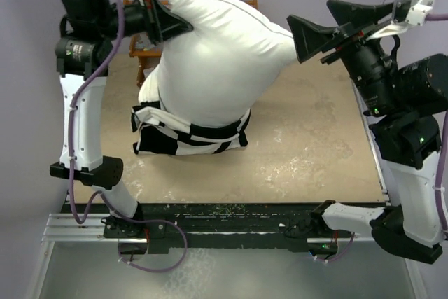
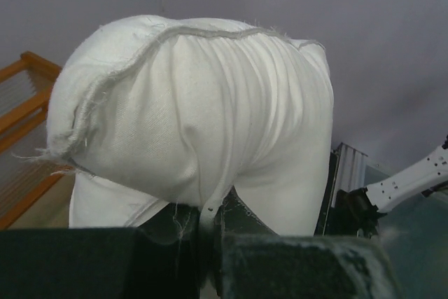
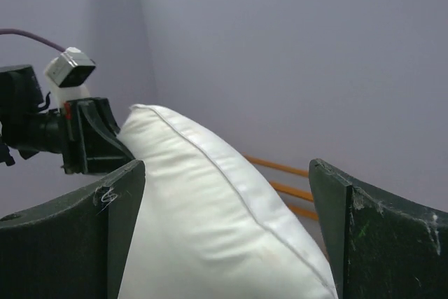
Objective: Remove the pillowcase from the pillow
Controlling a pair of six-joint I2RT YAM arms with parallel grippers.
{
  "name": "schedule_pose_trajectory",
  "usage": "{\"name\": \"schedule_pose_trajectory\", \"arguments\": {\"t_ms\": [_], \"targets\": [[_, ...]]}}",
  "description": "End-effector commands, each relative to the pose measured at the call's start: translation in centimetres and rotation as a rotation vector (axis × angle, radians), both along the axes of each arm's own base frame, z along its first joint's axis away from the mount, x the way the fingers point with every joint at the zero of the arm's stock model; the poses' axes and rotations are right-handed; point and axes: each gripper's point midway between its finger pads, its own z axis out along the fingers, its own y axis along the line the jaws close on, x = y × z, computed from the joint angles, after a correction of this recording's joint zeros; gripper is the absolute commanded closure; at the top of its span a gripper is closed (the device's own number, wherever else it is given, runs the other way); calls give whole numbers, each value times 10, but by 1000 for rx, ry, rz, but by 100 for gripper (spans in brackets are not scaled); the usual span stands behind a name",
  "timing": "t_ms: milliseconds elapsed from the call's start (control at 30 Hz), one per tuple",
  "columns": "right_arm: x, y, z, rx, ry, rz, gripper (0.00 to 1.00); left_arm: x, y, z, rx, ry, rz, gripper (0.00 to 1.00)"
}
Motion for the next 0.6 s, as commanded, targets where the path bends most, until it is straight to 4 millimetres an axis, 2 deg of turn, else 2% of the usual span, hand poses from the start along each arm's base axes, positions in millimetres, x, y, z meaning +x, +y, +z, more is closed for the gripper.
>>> {"name": "schedule_pose_trajectory", "arguments": {"t_ms": [0, 33, 133, 300, 433, 567], "targets": [[27, 56, -43, -284, 62, 149, 0, -34, -33, -9, 160, -185, -30, 100], [23, 65, -45, -307, 52, 202, 0, -37, -39, -17, 202, -208, -21, 100], [21, 88, -54, -357, 47, 318, 0, -31, -32, -35, 280, -221, 29, 100], [44, 104, -88, -414, 137, 328, 0, -34, -25, -53, 359, -248, 17, 100], [56, 107, -119, -499, 186, 317, 0, -36, -20, -58, 402, -291, 26, 100], [48, 137, -154, -567, 244, 505, 0, -29, -17, -54, 414, -320, 64, 100]]}}
